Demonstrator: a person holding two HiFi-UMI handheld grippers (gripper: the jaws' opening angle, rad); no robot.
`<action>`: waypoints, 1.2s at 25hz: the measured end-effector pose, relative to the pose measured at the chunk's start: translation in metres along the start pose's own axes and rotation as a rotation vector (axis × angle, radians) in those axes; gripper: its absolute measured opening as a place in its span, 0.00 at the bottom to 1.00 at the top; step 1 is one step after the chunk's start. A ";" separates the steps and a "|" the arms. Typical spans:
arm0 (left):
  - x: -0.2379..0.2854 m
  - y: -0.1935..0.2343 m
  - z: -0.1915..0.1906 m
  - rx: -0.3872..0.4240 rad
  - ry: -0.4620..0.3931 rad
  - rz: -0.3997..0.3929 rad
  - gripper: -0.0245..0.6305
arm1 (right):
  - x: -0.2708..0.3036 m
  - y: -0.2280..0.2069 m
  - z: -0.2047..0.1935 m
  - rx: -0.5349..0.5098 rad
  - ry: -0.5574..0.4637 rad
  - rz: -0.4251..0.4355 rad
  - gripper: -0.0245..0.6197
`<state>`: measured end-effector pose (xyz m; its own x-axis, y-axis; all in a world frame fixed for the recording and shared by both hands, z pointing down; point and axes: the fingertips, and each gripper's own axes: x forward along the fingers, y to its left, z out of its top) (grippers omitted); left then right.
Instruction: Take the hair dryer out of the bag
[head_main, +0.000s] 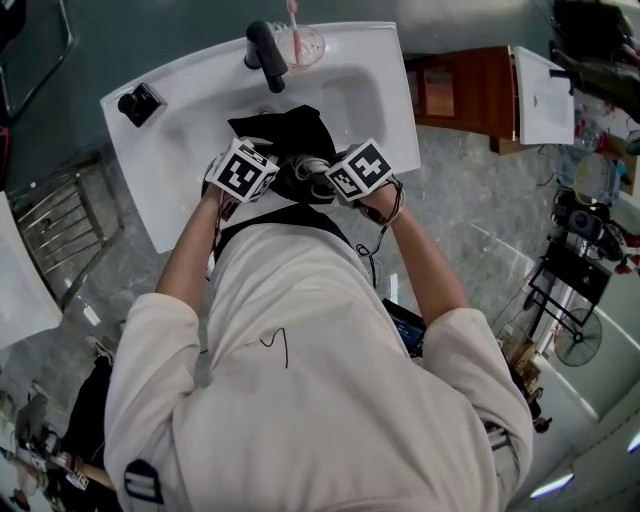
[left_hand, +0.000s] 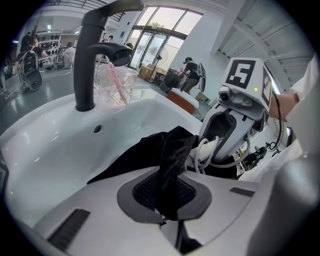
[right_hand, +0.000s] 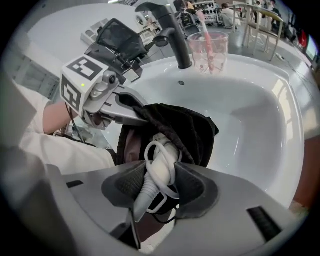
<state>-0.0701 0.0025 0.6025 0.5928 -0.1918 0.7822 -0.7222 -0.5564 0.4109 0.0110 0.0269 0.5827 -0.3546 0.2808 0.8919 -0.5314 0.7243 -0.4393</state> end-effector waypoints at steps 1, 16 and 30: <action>0.000 -0.001 0.000 0.000 -0.001 0.000 0.09 | -0.001 -0.001 -0.001 0.029 -0.008 0.024 0.31; -0.007 0.000 0.015 0.165 0.003 0.074 0.09 | -0.034 -0.003 -0.007 0.241 -0.093 0.234 0.31; -0.021 0.007 0.011 0.226 0.030 0.103 0.09 | -0.056 0.000 -0.015 0.339 -0.207 0.344 0.31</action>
<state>-0.0835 -0.0065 0.5834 0.5067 -0.2345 0.8296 -0.6782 -0.7025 0.2157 0.0425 0.0205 0.5342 -0.6786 0.3113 0.6653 -0.5645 0.3585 -0.7435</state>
